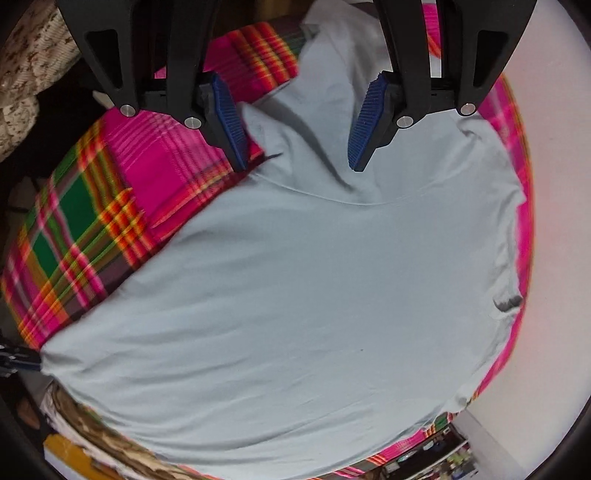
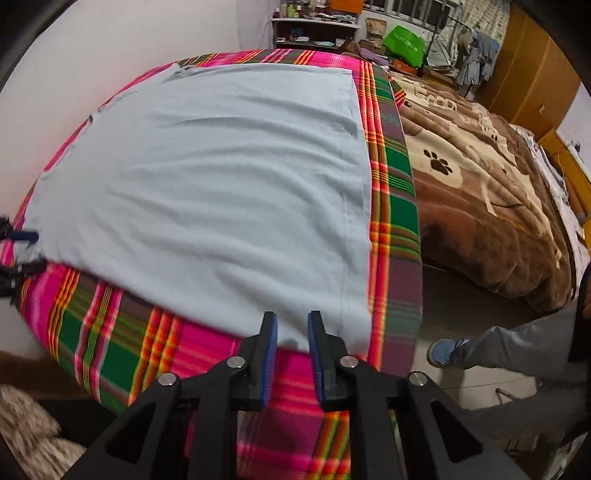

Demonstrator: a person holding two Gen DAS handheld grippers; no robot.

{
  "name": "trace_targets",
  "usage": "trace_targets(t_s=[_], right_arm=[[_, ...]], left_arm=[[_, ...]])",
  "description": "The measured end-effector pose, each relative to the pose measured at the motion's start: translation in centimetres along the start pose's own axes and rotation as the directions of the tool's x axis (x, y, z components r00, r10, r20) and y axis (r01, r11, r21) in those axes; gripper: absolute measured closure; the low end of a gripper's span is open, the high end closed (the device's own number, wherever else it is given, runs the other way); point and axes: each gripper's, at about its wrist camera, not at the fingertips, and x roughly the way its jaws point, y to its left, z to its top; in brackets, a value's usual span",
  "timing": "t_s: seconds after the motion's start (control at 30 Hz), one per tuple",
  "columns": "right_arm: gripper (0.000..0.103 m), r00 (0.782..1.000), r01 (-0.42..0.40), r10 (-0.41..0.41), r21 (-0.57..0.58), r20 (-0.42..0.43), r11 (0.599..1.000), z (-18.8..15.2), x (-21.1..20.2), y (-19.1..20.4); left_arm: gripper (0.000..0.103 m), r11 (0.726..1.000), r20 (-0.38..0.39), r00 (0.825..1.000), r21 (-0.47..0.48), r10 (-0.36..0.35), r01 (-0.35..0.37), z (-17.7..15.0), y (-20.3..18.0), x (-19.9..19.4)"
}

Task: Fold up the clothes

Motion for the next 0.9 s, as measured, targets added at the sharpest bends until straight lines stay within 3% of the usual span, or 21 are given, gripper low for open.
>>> trace_targets(t_s=[0.27,0.37,0.5,0.57,0.63,0.83,0.9], right_arm=[[0.075,0.996,0.043,-0.057,-0.198,-0.067,0.979,-1.9,0.7,0.1],[0.075,0.995,0.059,-0.078,-0.258,-0.063,0.964,-1.7,1.4,-0.2],[0.074,0.994,0.078,-0.099,-0.332,-0.047,0.94,-0.9,2.5,-0.5],[0.075,0.995,0.078,-0.096,-0.35,-0.036,0.934,-0.5,2.9,-0.8],[0.088,0.997,0.059,-0.069,-0.339,-0.018,0.939,0.1,2.6,-1.4],[0.089,0.999,0.034,-0.041,-0.34,-0.014,0.94,0.2,1.5,-2.0],[0.092,0.999,0.028,-0.036,-0.345,-0.017,0.938,0.1,1.2,-2.1]], left_arm=[[0.043,0.996,-0.029,0.998,0.064,0.055,-0.053,3.2,-2.5,0.5],[0.042,0.998,-0.06,0.997,0.04,0.052,-0.049,4.6,-2.8,0.8],[0.043,0.997,-0.069,0.995,-0.01,0.075,-0.076,3.4,-0.5,0.8],[0.046,0.995,-0.074,0.994,-0.035,0.086,-0.089,2.8,0.6,0.8],[0.062,0.993,-0.079,0.992,-0.06,0.097,-0.102,2.2,1.7,0.8],[0.086,0.993,-0.061,0.995,-0.083,0.073,-0.078,-3.6,8.2,-2.0],[0.088,0.992,-0.048,0.995,-0.092,0.082,-0.086,-5.9,9.3,-3.5]])
